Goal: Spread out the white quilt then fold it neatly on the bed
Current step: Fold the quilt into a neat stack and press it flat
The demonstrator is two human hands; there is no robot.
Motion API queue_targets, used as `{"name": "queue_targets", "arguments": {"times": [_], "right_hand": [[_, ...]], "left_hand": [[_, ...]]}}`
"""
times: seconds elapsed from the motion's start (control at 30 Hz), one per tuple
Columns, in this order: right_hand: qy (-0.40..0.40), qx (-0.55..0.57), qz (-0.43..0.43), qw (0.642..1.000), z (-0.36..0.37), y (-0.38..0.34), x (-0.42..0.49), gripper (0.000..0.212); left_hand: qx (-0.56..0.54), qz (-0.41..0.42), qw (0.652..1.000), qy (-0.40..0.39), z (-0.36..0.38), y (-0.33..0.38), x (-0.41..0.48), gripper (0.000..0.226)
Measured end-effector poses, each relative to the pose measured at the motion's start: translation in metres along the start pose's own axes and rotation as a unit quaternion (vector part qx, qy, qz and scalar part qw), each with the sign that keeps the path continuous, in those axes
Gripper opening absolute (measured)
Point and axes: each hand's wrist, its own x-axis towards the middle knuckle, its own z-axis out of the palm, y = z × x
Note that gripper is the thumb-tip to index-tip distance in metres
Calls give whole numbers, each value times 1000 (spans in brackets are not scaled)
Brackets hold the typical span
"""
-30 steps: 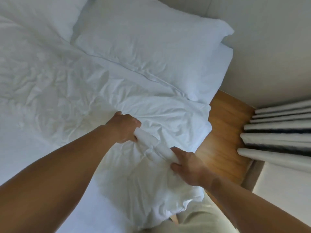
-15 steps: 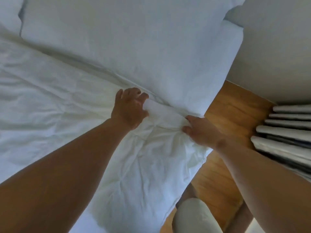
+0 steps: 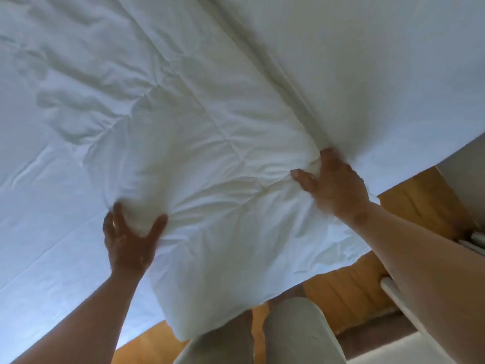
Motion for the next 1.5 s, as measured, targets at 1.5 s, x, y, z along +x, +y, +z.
{"name": "queue_targets", "arguments": {"times": [1.5], "right_hand": [[17,73,-106,992,-15,-228,149,100]], "left_hand": [[-347,-190,918,0,-26,-2,166,122]]}}
